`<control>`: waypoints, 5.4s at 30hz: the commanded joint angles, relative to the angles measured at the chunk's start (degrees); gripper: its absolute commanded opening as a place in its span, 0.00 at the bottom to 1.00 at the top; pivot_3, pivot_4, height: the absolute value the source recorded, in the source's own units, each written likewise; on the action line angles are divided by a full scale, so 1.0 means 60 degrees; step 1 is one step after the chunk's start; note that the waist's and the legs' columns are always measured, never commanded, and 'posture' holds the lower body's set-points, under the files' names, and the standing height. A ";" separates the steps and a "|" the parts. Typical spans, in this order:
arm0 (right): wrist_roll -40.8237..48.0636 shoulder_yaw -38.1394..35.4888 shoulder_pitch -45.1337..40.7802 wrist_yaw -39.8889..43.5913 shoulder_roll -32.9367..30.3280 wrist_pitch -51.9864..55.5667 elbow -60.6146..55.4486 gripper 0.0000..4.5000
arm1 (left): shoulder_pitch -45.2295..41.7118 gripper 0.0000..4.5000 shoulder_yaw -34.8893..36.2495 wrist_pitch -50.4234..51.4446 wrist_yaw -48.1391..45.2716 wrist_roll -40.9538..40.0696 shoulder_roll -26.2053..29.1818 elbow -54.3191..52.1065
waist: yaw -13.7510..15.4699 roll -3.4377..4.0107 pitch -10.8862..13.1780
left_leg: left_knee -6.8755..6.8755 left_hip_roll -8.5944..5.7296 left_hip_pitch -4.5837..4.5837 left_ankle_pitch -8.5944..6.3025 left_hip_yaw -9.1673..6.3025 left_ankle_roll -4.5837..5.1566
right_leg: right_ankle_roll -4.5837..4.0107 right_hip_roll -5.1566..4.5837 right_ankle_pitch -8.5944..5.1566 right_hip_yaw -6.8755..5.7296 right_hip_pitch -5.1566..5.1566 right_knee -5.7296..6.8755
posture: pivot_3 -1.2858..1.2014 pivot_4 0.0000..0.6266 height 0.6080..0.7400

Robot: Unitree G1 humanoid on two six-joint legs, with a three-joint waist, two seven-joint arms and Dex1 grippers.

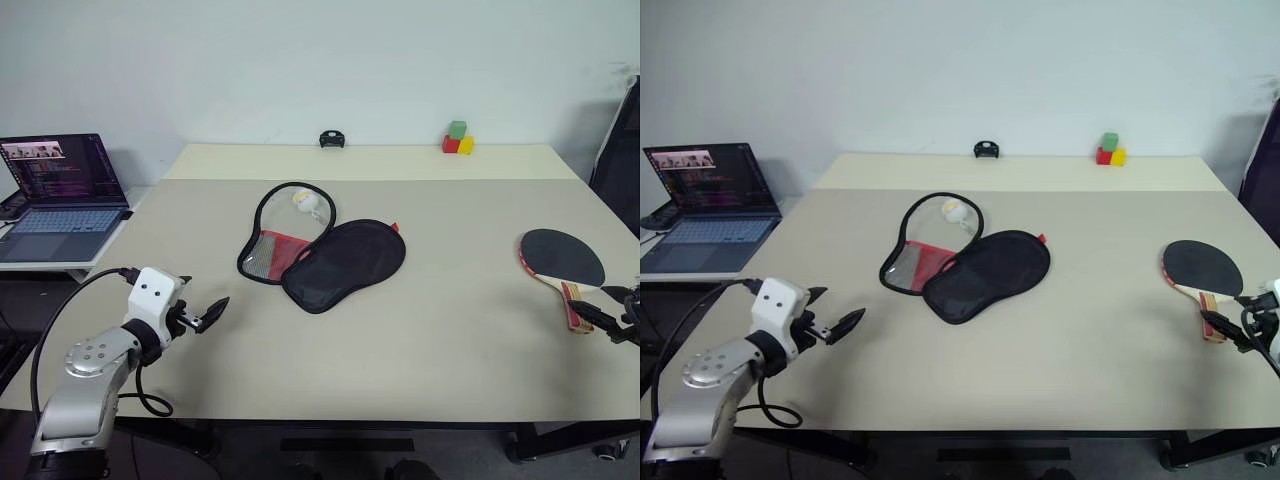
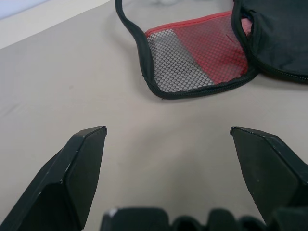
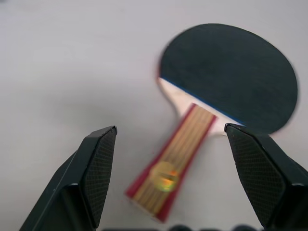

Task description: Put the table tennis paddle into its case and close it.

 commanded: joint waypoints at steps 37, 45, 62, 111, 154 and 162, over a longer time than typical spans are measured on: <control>-0.0355 0.5030 -0.4942 -0.3077 0.5559 0.3900 -0.1757 0.87 | -0.4168 1.00 -0.2213 -0.0534 -0.3858 -0.0386 0.0400 0.1768 | -0.0060 -0.0005 0.0002 | 0.0003 -0.0009 -0.0043 0.0002 -0.0022 -0.0004 | 0.0000 0.0003 0.0000 -0.0014 -0.0052 0.0004 | 0.52 0.24 1.00; -0.0454 0.4934 -0.5835 -0.3126 0.5972 0.4765 -0.0833 0.87 | -0.4125 1.00 -0.2139 -0.0564 -0.3805 -0.0353 0.0387 0.1762 | -0.0076 -0.0005 0.0002 | 0.0003 -0.0011 -0.0045 0.0002 -0.0022 -0.0004 | 0.0000 0.0004 0.0000 -0.0012 -0.0057 0.0006 | 0.52 0.24 1.00; -0.0304 0.4210 -0.6048 -0.3289 0.5693 0.5537 -0.1297 0.87 | -0.3930 1.00 -0.2115 -0.0689 -0.3641 -0.0341 0.0357 0.1680 | -0.0077 -0.0005 0.0002 | 0.0004 -0.0011 -0.0089 0.0003 -0.0023 -0.0005 | 0.0000 0.0004 0.0001 -0.0009 -0.0108 0.0015 | 0.52 0.24 1.00; 0.1057 0.1799 -0.6255 -0.6573 1.0086 0.7306 -0.0274 0.23 | -0.3936 1.00 -0.1770 0.0353 -0.4218 -0.1513 0.0404 0.1086 | -0.0326 -0.0012 -0.0004 | 0.0008 -0.0010 -0.0109 0.0026 0.0000 -0.0041 | -0.0003 0.0006 0.0001 0.0019 -0.0202 0.0145 | 0.52 0.24 1.00; 0.2781 0.3656 -0.6131 -0.2946 0.2664 1.0135 -0.1017 0.00 | -0.3336 1.00 -0.2849 0.1520 -0.4128 -0.2208 -0.0219 -0.1436 | -0.0234 -0.0019 0.0000 | 0.0005 -0.0009 -0.0117 0.0030 0.0008 -0.0017 | -0.0006 0.0008 -0.0002 0.0012 -0.0178 0.0106 | 0.52 0.24 1.00; 0.1374 0.5531 -0.7400 -0.0983 0.2193 0.8286 0.1236 0.00 | -0.3381 1.00 -0.2964 0.1513 -0.4074 -0.2194 -0.0263 -0.1442 | -0.0225 -0.0022 0.0003 | 0.0005 -0.0008 -0.0126 0.0030 0.0007 -0.0017 | -0.0005 0.0007 -0.0002 0.0011 -0.0177 0.0088 | 0.52 0.24 1.00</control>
